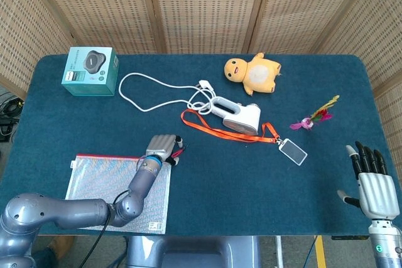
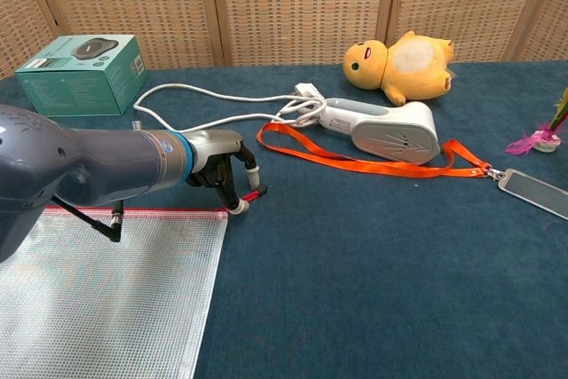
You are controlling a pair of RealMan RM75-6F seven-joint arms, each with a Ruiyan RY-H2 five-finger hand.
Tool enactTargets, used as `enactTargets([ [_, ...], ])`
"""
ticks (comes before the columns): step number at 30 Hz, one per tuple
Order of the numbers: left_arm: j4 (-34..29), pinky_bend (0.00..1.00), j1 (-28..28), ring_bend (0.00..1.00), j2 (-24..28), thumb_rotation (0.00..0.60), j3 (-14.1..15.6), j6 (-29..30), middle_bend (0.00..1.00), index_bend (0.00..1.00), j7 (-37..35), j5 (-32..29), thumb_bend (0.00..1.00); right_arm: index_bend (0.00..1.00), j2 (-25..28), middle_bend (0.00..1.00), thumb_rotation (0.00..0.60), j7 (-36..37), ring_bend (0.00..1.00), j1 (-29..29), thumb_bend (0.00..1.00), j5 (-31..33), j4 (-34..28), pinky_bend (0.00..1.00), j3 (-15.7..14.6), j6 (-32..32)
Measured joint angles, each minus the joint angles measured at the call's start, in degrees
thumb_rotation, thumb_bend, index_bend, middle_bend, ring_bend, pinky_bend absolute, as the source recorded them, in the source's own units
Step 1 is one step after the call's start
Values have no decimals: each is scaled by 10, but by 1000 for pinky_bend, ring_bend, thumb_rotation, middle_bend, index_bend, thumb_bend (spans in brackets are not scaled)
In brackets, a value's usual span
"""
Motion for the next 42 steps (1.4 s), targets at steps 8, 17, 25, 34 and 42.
enactTargets([
  [8,-28,1000,-1,993,10,600,11,8,1000,376,-6,8,384,48,1,0,600,2,0,0,0,-3,-1,0,-2,2],
  [17,-19,1000,-6,993,0,600,18,31,1000,392,-12,19,384,48,3,0,600,5,0,0,0,-5,-3,0,-4,2],
  [25,1,1000,-8,994,-13,600,23,26,1000,464,-13,16,384,48,4,0,600,8,0,0,0,-3,-3,0,-5,0],
  [34,25,1000,-9,994,-30,600,28,39,1000,490,-5,25,387,48,4,0,600,10,0,2,0,-4,-3,0,-6,-2],
  [42,32,1000,-2,994,-31,600,26,31,1000,540,-11,33,448,48,7,0,600,15,0,1,0,-4,-5,0,-6,-1],
])
